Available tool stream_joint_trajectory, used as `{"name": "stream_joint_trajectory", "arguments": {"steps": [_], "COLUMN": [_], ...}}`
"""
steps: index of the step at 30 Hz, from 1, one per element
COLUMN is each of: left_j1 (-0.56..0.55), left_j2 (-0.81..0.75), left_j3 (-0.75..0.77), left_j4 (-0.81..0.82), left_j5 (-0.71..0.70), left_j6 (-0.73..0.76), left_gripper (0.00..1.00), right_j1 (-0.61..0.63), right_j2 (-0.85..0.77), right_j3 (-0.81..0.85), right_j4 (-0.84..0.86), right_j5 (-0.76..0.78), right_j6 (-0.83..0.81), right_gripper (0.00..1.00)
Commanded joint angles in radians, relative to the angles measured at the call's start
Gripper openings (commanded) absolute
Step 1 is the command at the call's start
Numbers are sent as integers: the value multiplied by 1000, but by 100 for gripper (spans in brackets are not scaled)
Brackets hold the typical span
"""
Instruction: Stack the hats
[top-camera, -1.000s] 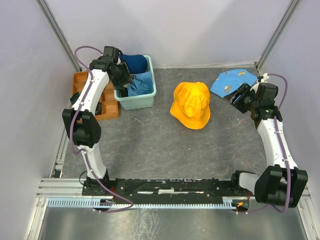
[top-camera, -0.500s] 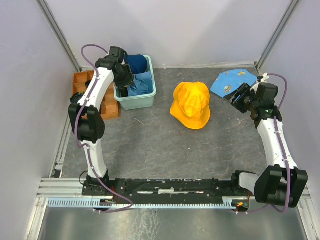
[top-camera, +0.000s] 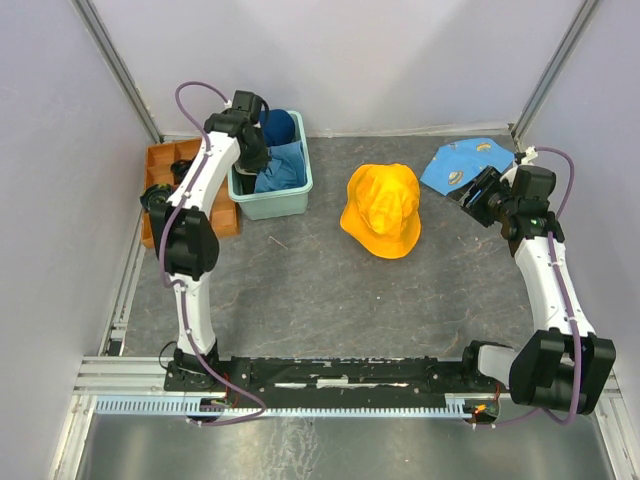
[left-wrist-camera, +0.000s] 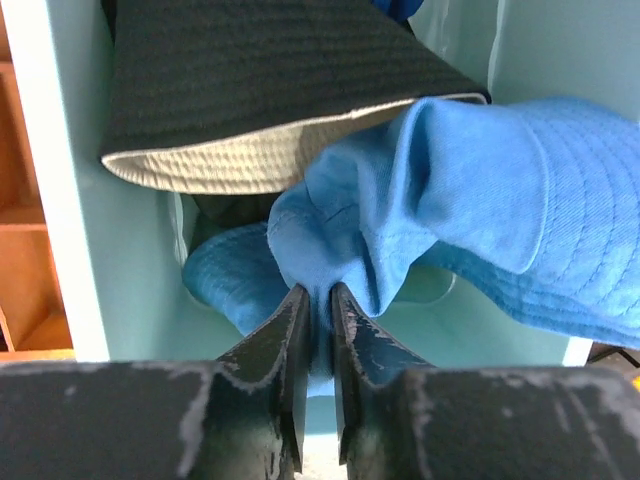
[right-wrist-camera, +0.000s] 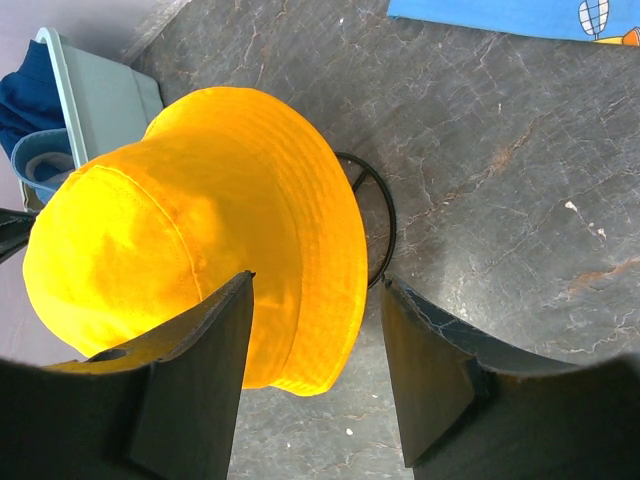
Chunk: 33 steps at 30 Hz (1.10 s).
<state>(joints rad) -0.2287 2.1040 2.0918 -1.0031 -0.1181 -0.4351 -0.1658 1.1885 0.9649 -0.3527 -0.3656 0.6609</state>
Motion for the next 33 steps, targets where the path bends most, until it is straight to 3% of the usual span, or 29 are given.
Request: {"name": "stream_joint_trajectory", "arguments": {"steps": [1,2,3,10,13,16,21,26,33], "left_j1": [-15,-18,-22,-51,-54,-51,-38,-26,-35], "left_j2": [51,58,63,-11,-39,-113,-240,-263,-233], "left_j3": [81,81,86,280,430,460,385,402,413], "left_j4": [3,-1,-6,-40,-66,-46,60,129,337], "left_j5": [-47,-55,-61,-90,-92,-86,27,196,423], "left_j6": [51,52,48,-61,-99,-131,-194,-310,-559], "left_gripper": [13,5,3,3,3,3,3,3,3], "right_j1": [-3,-2,-2,-2,1,15,60,128,161], "right_j2": [-3,-2,-3,-2,12,23,46,96,68], "right_j3": [32,34,38,77,158,254,408,518,386], "right_j4": [38,33,30,31,12,1,26,100,341], "right_j5": [-18,-18,-17,-24,-43,-63,-128,-245,-309], "right_j6": [2,1,1,25,30,32,62,145,340], "right_gripper": [62,62,62,62,62,62,63,67,72]}}
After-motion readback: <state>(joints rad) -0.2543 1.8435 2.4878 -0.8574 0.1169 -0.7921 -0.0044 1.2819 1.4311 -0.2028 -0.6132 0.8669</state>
